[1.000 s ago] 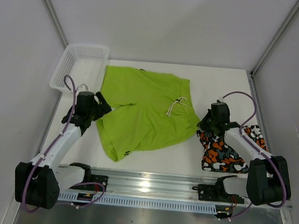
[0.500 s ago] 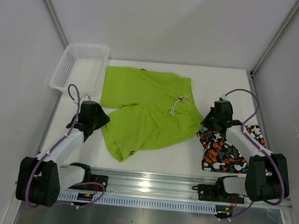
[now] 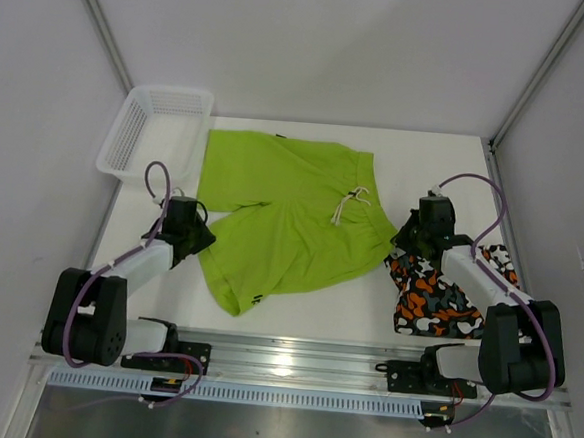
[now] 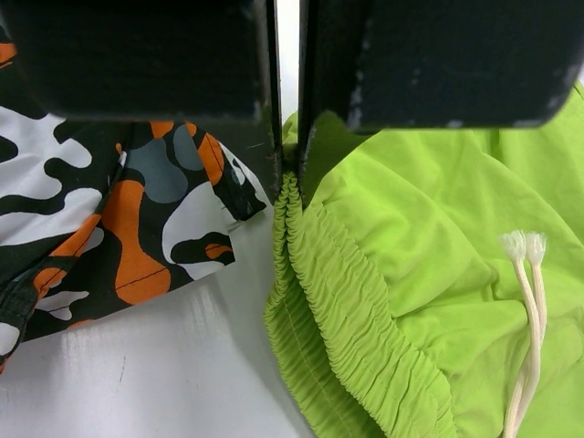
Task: Fold and stack the shorts
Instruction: Flatten the shorts out
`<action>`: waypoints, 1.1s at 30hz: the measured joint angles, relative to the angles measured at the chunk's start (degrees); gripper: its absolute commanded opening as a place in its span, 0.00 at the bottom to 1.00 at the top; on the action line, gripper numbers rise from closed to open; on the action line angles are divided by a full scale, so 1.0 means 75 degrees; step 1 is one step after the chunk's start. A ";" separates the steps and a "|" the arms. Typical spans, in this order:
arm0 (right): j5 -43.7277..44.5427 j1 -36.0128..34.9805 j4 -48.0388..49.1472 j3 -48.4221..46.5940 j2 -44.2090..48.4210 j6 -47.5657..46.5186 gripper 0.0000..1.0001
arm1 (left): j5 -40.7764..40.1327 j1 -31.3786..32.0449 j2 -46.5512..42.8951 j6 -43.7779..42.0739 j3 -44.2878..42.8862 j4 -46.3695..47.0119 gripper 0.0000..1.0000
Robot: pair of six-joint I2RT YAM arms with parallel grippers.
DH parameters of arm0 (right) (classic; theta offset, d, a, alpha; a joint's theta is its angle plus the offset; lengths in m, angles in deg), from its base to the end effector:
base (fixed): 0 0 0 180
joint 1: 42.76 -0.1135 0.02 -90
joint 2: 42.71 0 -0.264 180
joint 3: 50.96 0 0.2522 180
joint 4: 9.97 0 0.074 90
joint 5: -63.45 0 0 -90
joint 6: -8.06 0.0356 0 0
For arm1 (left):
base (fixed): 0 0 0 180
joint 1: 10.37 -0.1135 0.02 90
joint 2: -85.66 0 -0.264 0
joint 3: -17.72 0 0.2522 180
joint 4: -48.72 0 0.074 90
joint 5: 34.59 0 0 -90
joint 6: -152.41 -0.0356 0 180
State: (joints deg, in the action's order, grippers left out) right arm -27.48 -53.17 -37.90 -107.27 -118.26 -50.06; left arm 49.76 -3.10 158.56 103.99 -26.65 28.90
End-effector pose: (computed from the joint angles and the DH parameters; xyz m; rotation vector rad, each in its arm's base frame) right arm 0.2622 0.0488 0.2057 0.4442 2.3846 0.3615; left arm 0.2352 -0.0265 0.1636 -0.7594 2.3056 -0.2727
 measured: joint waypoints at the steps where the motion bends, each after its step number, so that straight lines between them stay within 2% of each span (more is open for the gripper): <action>1: -0.0006 0.0006 0.0000 0.0000 0.0000 -0.0003 0.00 | 0.0000 0.0000 0.0064 0.0006 0.0000 0.0041 0.04; 2: -0.0009 0.0006 0.0000 0.0003 0.0000 0.0000 0.00 | -0.0006 0.0000 0.0117 0.0026 -0.0006 0.0082 0.00; 12: -0.0006 0.0015 0.0012 0.0146 0.0003 -0.0017 0.00 | -0.0029 -0.0195 0.0323 -0.0064 -0.0685 0.0026 0.00; 18: -0.0012 0.0146 0.0015 0.0332 0.0003 -0.0079 0.00 | 0.0731 -0.1460 0.0737 -0.0003 -0.1236 0.0085 0.00; 25: -0.0152 0.0204 0.0044 0.0391 0.0023 -0.0087 0.00 | 0.1775 -0.2454 0.2209 0.0020 -0.2209 0.0117 0.00; 27: -0.0178 0.0207 0.0052 0.0420 0.0023 -0.0087 0.00 | 0.1990 -0.2538 0.2495 -0.0006 -0.2363 0.0114 0.16; 28: -0.0181 0.0207 0.0055 0.0431 0.0023 -0.0087 0.00 | 0.2040 -0.2544 0.2556 -0.0006 -0.2404 0.0114 0.34; 29: -0.0181 0.0210 0.0058 0.0440 0.0023 -0.0087 0.00 | 0.2078 -0.2547 0.2600 -0.0052 -0.2463 0.0108 0.61; 32: -0.0175 0.0242 0.0055 0.0443 0.0026 -0.0090 0.00 | 0.2133 -0.2553 0.2608 -0.0152 -0.2643 0.0099 0.77; 33: -0.0178 0.0251 0.0055 0.0443 0.0029 -0.0090 0.00 | 0.2122 -0.2553 0.2565 -0.0157 -0.2658 0.0117 0.79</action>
State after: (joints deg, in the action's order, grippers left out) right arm -28.81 -51.29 -37.49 -103.95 -118.04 -50.74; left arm 65.67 -22.25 177.80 102.81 -46.58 29.77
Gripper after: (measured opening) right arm 0.030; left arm 0.725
